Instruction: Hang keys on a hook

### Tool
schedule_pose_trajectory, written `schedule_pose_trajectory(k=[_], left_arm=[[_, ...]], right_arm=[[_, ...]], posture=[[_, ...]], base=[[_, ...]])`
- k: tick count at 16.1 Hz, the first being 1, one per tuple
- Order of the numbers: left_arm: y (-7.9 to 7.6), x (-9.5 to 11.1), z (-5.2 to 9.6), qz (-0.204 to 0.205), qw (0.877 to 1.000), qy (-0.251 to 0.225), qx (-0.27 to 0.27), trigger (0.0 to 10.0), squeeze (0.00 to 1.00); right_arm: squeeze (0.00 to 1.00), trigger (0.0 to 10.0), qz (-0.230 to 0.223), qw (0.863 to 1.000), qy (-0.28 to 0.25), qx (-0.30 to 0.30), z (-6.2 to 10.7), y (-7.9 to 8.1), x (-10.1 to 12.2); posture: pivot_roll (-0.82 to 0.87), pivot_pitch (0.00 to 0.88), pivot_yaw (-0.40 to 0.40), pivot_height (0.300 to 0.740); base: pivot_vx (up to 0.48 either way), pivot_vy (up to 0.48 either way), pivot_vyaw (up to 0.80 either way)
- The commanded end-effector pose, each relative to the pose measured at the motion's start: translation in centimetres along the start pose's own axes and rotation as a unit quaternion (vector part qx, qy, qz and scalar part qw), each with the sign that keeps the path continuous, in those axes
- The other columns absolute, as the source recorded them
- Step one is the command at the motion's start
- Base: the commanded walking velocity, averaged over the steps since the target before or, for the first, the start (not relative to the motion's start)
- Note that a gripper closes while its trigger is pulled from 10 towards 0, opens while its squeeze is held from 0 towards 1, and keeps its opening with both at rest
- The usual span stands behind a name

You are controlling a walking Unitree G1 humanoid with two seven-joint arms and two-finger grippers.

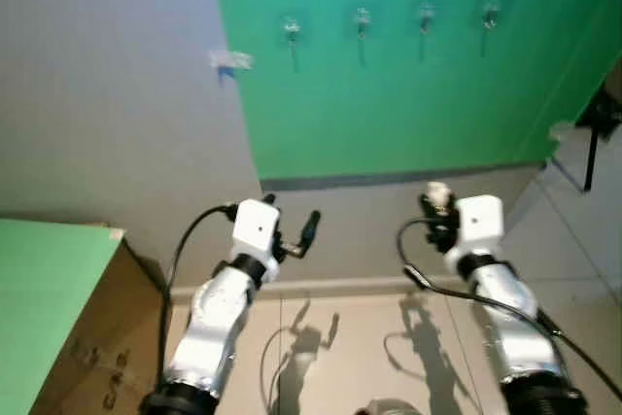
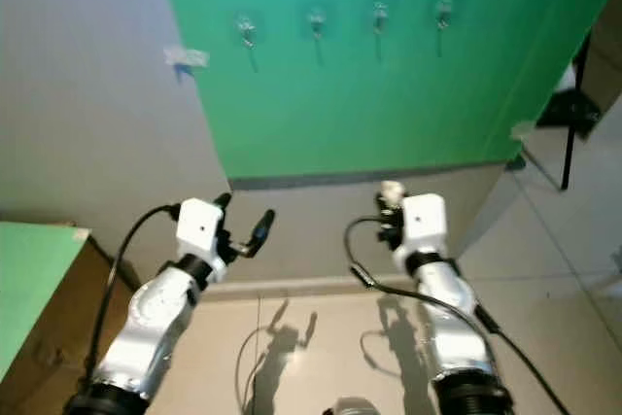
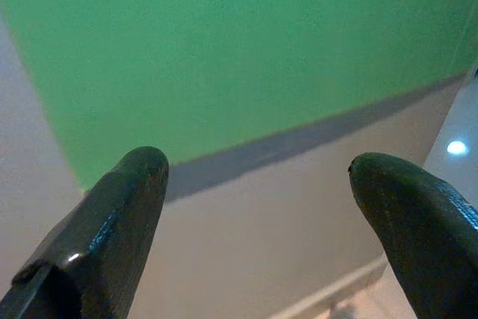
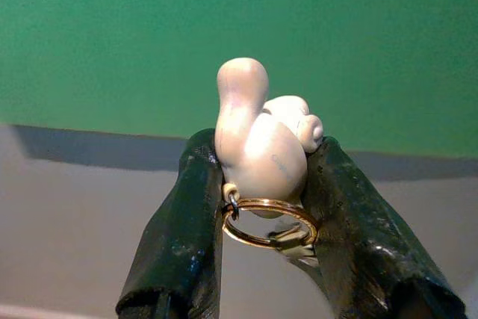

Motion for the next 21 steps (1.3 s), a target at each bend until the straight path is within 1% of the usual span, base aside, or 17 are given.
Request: schedule_pose_trajectory(k=[1, 2, 3, 4, 5, 7, 8, 9, 10, 11, 12, 13, 14, 15, 16, 19, 21], left_arm=[[0.4, -0.3, 0.2, -0.003, 1.000, 0.009, 0.005, 10.0, 0.00], [0.6, -0.3, 0.3, -0.010, 1.000, 0.010, -0.003, 10.0, 0.00], [0.8, -0.2, 0.3, -0.027, 0.999, 0.009, -0.014, 10.0, 0.00], [0.9, -0.1, 0.3, -0.035, 0.999, 0.009, -0.018, 10.0, 0.00], [1.4, 0.1, 0.3, -0.044, 0.999, 0.009, -0.029, 10.0, 0.00], [1.8, 0.6, 0.1, -0.053, 0.998, 0.006, -0.042, 10.0, 0.00], [1.9, 1.4, -0.2, -0.055, 0.997, -0.004, -0.063, 10.0, 0.00], [1.8, 1.6, -0.2, -0.053, 0.996, -0.006, -0.068, 10.0, 0.00], [1.6, 2.1, -0.4, -0.063, 0.994, -0.015, -0.091, 10.0, 0.00], [1.5, 2.5, -0.5, -0.067, 0.993, -0.020, -0.099, 10.0, 0.00], [1.6, 3.4, -0.7, -0.072, 0.990, -0.031, -0.117, 10.0, 0.00], [1.9, 4.4, -1.0, -0.072, 0.987, -0.041, -0.139, 10.0, 0.00], [2.0, 4.7, -1.0, -0.071, 0.986, -0.043, -0.145, 10.0, 0.00], [2.2, 5.2, -1.1, -0.069, 0.983, -0.047, -0.161, 10.0, 0.00], [2.3, 5.7, -1.0, -0.071, 0.980, -0.050, -0.177, 10.0, 0.00], [2.9, 6.9, -1.0, -0.076, 0.974, -0.057, -0.205, 10.0, 0.00], [3.4, 7.8, -0.7, -0.076, 0.971, -0.062, -0.220, 10.0, 0.00]], right_arm=[[0.11, 0.0, -0.007, 0.999, -0.019, 0.027, -1.0, 0.9, 1.5], [0.11, 0.0, -0.004, 0.999, -0.034, 0.042, -1.9, 1.0, 3.0], [0.10, 0.0, -0.002, 0.998, -0.042, 0.044, -2.4, 0.6, 3.9], [0.10, 0.0, 0.000, 0.998, -0.044, 0.046, -2.5, 0.4, 4.3], [0.09, 0.0, 0.003, 0.997, -0.047, 0.055, -2.8, 0.1, 5.2], [0.09, 0.0, 0.010, 0.996, -0.050, 0.078, -3.1, 0.1, 6.2], [0.09, 0.0, 0.013, 0.993, -0.056, 0.103, -3.6, 0.3, 7.8], [0.09, 0.0, 0.013, 0.993, -0.056, 0.107, -3.8, 0.3, 8.1], [0.09, 0.0, 0.023, 0.989, -0.054, 0.137, -4.0, 0.7, 8.9], [0.09, 0.0, 0.028, 0.987, -0.050, 0.149, -4.0, 0.8, 9.2], [0.05, 0.0, 0.035, 0.984, -0.038, 0.172, -4.3, 0.8, 9.9], [0.05, 0.0, 0.041, 0.979, -0.032, 0.195, -4.7, 0.9, 11.1], [0.05, 0.0, 0.041, 0.978, -0.033, 0.202, -4.8, 0.9, 11.6], [0.03, 0.0, 0.034, 0.973, -0.031, 0.226, -5.0, 1.2, 12.6], [0.00, 0.0, 0.034, 0.968, -0.024, 0.247, -5.0, 1.5, 13.2], [0.00, 0.0, 0.047, 0.961, -0.007, 0.274, -5.1, 1.4, 13.9], [0.00, 0.0, 0.039, 0.957, 0.000, 0.288, -5.3, 1.3, 14.9]], posture=[[-0.24, 0.034, 0.102, 0.740], [-0.24, 0.033, 0.108, 0.740], [-0.23, 0.034, 0.114, 0.740], [-0.23, 0.035, 0.116, 0.740], [-0.23, 0.032, 0.118, 0.740], [-0.23, 0.032, 0.118, 0.740], [-0.23, 0.029, 0.118, 0.740], [-0.23, 0.027, 0.116, 0.740], [-0.23, 0.024, 0.114, 0.740], [-0.23, 0.024, 0.113, 0.740], [-0.23, 0.025, 0.112, 0.740], [-0.24, 0.031, 0.114, 0.740], [-0.24, 0.032, 0.114, 0.740], [-0.24, 0.035, 0.112, 0.740], [-0.24, 0.037, 0.110, 0.740], [-0.24, 0.048, 0.106, 0.740], [-0.24, 0.061, 0.101, 0.740]], base=[[0.000, 0.000, 0.00], [0.000, 0.000, 0.00], [0.000, 0.000, 0.00], [0.000, 0.000, 0.00], [0.000, 0.000, 0.00], [0.000, 0.000, 0.00], [0.000, 0.000, 0.00], [0.000, 0.000, 0.00], [0.000, 0.000, 0.00], [0.000, 0.000, 0.00], [0.000, 0.000, 0.00], [0.000, 0.000, 0.00], [0.000, 0.000, 0.00], [0.000, 0.000, 0.00], [0.000, 0.000, 0.00], [0.000, 0.000, 0.00], [0.000, 0.000, 0.00]])
Point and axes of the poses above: a point about 5 cm out from each wrist's last joint towards the gripper, its own z axis pointing back from the gripper into the wrist, its own x axis along the axis of the wrist's last joint, y = z × x, the point moved 1 cm from there along -z, pointing out of the wrist towards the gripper, and after that the axes turned 10 degrees about -z, right-handed, at the moved point
